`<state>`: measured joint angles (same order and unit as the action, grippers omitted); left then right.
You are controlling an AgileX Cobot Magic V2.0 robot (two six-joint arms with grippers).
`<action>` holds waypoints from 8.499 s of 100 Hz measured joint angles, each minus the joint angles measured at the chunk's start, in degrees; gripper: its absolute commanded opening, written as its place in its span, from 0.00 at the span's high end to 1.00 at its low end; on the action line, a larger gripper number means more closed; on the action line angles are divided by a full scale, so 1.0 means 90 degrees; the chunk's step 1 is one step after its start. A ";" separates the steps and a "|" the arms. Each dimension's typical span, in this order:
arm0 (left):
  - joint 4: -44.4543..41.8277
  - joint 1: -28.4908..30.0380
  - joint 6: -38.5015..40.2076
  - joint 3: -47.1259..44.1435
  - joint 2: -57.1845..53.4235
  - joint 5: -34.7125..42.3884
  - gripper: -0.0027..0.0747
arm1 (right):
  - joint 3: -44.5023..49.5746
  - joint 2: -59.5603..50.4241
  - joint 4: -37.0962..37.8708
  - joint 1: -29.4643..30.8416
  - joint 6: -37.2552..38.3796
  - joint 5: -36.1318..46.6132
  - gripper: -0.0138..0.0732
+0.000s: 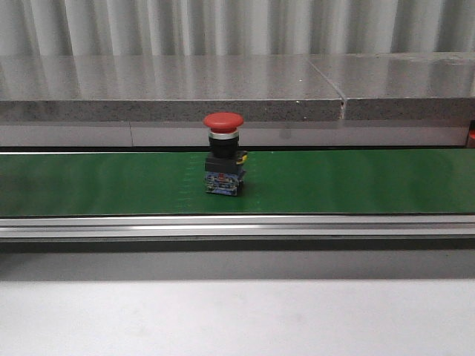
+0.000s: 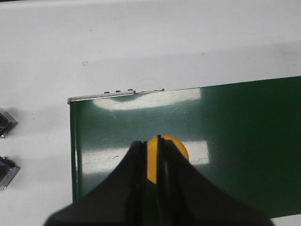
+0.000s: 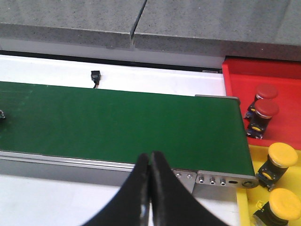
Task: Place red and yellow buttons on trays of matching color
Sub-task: 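Lower the yellow button onto the green belt and open the left gripper, then move the right gripper above the belt toward the arriving red button, then grasp the red button off the belt with the right gripper, then lower the red button into the red tray and open the right gripper, then move the right gripper above the belt toward the arriving yellow button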
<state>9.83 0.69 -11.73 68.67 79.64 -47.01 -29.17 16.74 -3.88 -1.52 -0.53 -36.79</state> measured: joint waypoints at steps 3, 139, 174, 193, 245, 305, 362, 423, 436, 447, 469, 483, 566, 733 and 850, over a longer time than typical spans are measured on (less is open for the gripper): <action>-0.0029 -0.0027 -0.0010 -0.0166 -0.0109 0.0104 0.99 | 0.0000 0.0000 0.0000 0.0000 0.0000 0.0000 0.92; -0.0060 -0.0646 -0.0032 -0.4771 -0.6771 0.1235 0.99 | 0.0026 0.0000 0.0000 0.0000 0.0000 0.0398 0.92; -0.0051 -0.0646 -0.0032 -0.4771 -0.6796 0.1222 0.99 | -0.0506 0.0627 0.0000 0.0000 -0.0029 -0.0016 0.92; -0.0051 -0.0646 -0.0032 -0.4771 -0.6796 0.1213 0.99 | -0.1504 0.2092 0.0000 0.0000 -0.0292 -0.0727 0.92; -0.0051 -0.0646 -0.0032 -0.4771 -0.6796 0.1213 0.99 | -0.3928 0.5407 -0.0024 -0.1189 -0.0457 -0.2101 0.17; -0.0051 -0.0646 -0.0032 -0.4771 -0.6796 0.1199 0.99 | -0.5815 0.8250 -0.0128 -0.1445 -0.0590 -0.3507 0.17; -0.0051 -0.0646 -0.0032 -0.4771 -0.6796 0.1199 0.99 | -0.6063 0.9176 0.0014 -0.1317 -0.0691 -0.3534 0.58; -0.0051 -0.0646 -0.0032 -0.4771 -0.6796 0.1199 0.99 | -0.6073 0.8150 0.0029 -0.0110 -0.0620 -0.3490 0.63; -0.0051 -0.0646 -0.0032 -0.4771 -0.6796 0.1199 0.99 | -0.6073 0.7932 0.0029 0.0579 -0.0495 -0.3475 0.63; -0.0051 -0.0646 -0.0032 -0.4771 -0.6796 0.1199 0.99 | -0.6073 0.7887 0.0029 0.1186 -0.0307 -0.3462 0.63; -0.0051 -0.0646 -0.0032 -0.4771 -0.6796 0.1199 0.99 | -0.6073 0.7887 0.0029 0.2279 0.0358 -0.3246 0.63; -0.0051 -0.0646 -0.0032 -0.4771 -0.6796 0.1199 0.99 | -0.6156 0.8049 0.0029 0.2887 0.0631 -0.3204 0.63; -0.0051 -0.0646 -0.0032 -0.4771 -0.6796 0.1199 0.99 | -0.7343 1.0394 0.0041 0.3703 0.1138 -0.1966 0.63; -0.0051 -0.0646 -0.0032 -0.4771 -0.6796 0.1199 0.99 | -0.8477 1.0718 -0.0482 0.3483 0.0715 -0.2655 0.30; -0.0051 -0.0646 -0.0032 -0.4771 -0.6796 0.1199 0.99 | -0.5206 0.6430 -0.0262 0.1195 0.0426 -0.3050 0.30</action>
<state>9.38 -5.13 -12.02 25.74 18.47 -36.22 -76.03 74.61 -6.23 9.24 3.31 -64.24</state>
